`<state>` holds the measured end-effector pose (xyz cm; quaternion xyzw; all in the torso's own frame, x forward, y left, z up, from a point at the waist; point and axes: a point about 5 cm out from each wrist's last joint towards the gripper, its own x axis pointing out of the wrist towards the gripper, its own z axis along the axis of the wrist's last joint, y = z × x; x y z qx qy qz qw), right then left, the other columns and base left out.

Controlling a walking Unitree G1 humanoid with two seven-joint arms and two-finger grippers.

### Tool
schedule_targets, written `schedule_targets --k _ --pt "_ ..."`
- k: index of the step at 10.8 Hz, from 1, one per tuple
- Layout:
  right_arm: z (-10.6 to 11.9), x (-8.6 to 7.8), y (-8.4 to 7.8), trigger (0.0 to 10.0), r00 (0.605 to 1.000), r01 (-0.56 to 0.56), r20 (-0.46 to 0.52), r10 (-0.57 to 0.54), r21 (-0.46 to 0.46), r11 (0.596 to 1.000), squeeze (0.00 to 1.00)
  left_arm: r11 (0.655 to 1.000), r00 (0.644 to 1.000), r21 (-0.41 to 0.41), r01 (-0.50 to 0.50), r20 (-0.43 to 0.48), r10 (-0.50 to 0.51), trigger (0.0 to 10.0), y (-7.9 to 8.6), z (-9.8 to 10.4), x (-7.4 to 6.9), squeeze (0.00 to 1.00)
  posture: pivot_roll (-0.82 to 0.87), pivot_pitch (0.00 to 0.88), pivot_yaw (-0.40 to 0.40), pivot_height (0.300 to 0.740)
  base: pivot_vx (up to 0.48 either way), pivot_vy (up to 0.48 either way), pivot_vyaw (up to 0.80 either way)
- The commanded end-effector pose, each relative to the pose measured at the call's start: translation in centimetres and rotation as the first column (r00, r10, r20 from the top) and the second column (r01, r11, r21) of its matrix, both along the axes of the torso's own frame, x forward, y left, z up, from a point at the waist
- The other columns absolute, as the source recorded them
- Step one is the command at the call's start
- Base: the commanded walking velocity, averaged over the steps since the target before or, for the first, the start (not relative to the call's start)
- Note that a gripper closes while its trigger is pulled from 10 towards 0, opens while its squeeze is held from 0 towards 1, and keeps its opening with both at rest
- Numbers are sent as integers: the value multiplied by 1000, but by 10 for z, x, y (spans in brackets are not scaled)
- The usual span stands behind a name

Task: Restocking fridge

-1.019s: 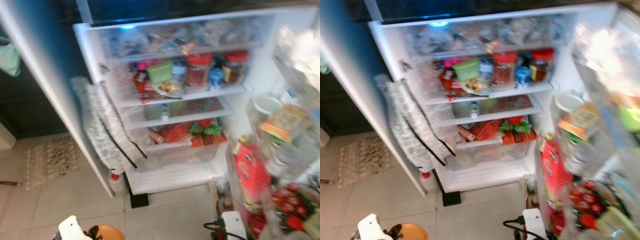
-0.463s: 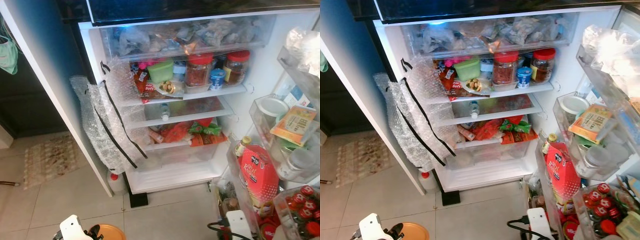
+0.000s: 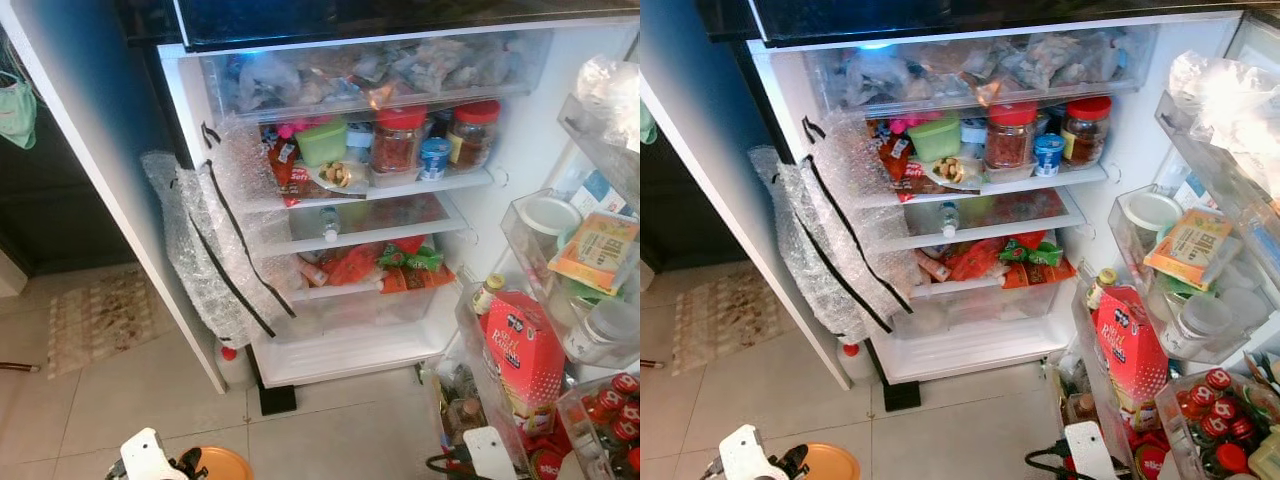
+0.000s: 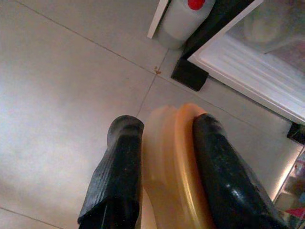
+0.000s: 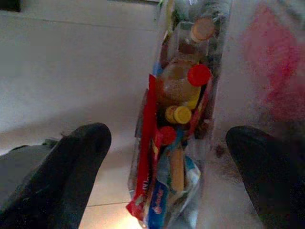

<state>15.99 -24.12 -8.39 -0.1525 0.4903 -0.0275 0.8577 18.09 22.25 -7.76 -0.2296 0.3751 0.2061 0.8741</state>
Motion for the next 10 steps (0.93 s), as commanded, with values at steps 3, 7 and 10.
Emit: schedule_targets --k 3,7,10 --pt "1 -2 -5 10000 999 -32 -5 32 -47 998 0 1000 1000 -3 -7 -6 7 10000 2 0 -1 0 -54 24 28 740 0 0 0" --pt "8 -5 -30 10000 998 -70 -13 69 -160 985 0 1000 994 -1 6 108 -6 10000 4 16 26 0 -54 27 27 740 0 0 0" --pt "11 -13 -45 10000 995 -97 -45 89 -231 968 0 1000 983 1 8 182 -8 10000 8 27 43 0 -49 31 29 740 0 0 0"
